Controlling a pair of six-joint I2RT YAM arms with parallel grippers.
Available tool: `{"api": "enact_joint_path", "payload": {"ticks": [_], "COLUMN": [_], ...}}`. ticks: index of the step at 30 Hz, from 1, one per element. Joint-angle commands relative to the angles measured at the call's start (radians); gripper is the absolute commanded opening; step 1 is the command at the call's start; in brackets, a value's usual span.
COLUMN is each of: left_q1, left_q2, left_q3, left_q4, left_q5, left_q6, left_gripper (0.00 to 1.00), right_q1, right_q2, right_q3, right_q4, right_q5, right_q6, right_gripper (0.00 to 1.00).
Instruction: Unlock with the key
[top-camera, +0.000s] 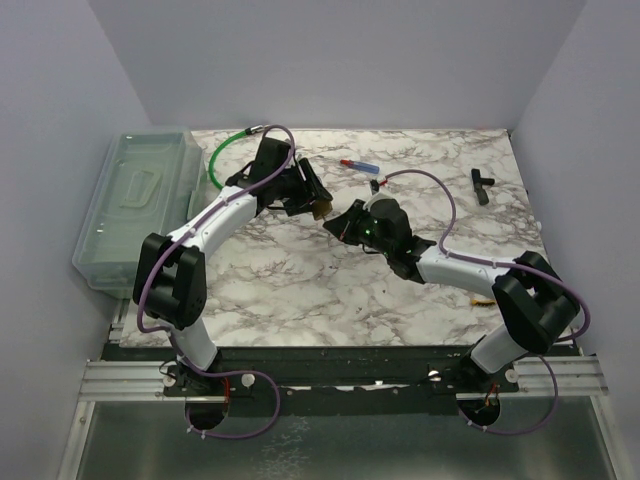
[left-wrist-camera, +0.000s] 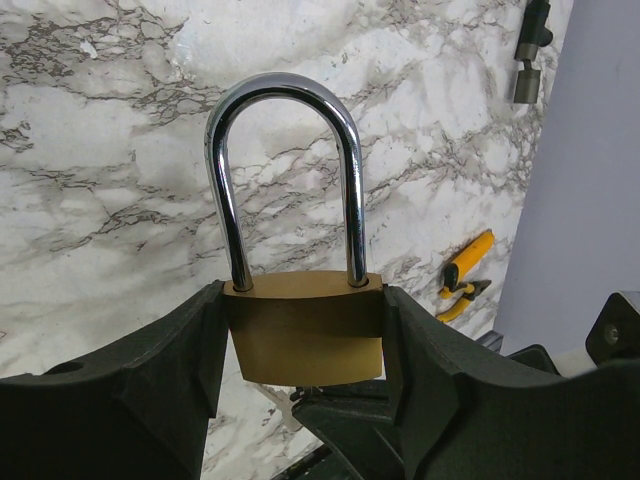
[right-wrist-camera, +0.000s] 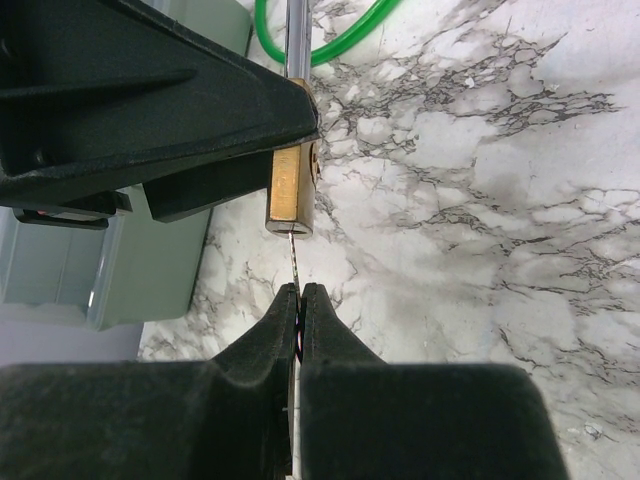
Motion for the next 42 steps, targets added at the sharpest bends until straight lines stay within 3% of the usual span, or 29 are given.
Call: {"api": "enact_joint_path", "payload": {"ticks": [1, 17, 42], "left_q1": [-0.017, -0.016, -0.016], "left_q2": [-0.075, -0.082, -0.092], "left_q3": [-0.005, -0.016, -0.032], "left_q4": [0.028, 0.024, 0.048], "left_q5": [0.003, -0.047, 0.01], "left_q6": [0.004, -0.005, -0.069], "left_gripper": [0.0, 0.0, 0.0], "right_q1": [-0.014, -0.014, -0.013], "right_q2": [-0.034, -0.081, 0.082], "right_q3": [0.027, 0.007, 0.052], "right_q4": [0.001, -0.002, 0.168], "right_q5": [0.063, 0.078, 0.003], "right_q6": [-0.017, -0.033, -0.013], "right_gripper": [0.0, 0.0, 0.0]}}
